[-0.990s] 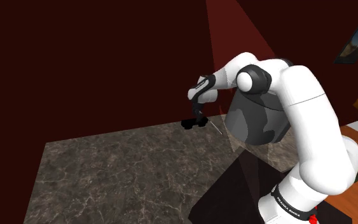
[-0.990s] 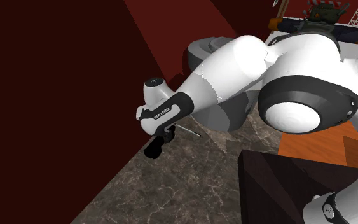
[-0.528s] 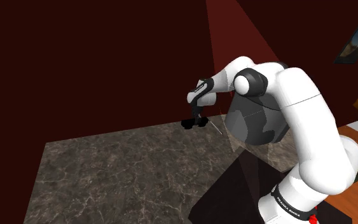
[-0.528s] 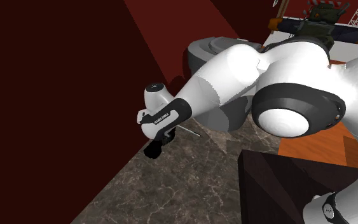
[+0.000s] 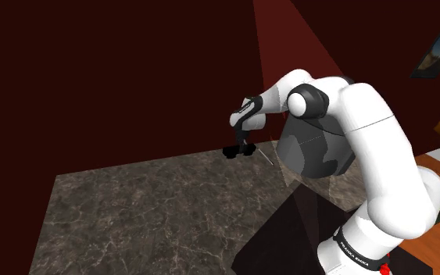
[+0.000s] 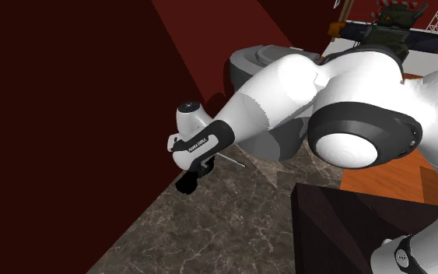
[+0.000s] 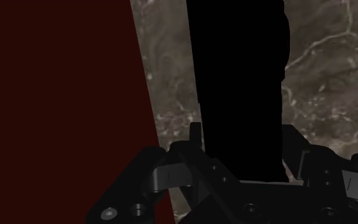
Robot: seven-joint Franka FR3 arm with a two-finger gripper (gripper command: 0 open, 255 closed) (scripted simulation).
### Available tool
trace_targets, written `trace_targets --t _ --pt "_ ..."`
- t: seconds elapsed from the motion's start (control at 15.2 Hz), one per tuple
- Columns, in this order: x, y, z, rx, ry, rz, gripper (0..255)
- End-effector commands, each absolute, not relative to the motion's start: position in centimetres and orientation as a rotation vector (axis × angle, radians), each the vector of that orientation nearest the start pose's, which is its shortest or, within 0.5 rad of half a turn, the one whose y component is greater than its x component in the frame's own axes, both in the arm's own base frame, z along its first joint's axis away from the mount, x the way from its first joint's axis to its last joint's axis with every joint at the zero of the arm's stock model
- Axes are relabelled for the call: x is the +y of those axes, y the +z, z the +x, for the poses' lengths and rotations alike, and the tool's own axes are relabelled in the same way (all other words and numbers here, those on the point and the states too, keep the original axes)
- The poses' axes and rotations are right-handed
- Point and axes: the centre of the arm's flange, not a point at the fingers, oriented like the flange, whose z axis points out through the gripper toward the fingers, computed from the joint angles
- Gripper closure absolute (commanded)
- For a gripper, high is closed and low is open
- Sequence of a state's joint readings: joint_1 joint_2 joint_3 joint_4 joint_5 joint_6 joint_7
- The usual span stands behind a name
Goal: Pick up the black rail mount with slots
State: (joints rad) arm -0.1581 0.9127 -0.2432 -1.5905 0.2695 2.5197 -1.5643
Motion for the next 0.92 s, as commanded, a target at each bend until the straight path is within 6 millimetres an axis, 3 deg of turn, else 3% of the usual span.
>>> trace_targets --t 0.0,0.86 --pt "-25.3 11.5 64.1 -1.593 -0.007 -2.775 255" --pt "-25.3 18.3 64.1 -1.593 -0.007 -2.775 255"
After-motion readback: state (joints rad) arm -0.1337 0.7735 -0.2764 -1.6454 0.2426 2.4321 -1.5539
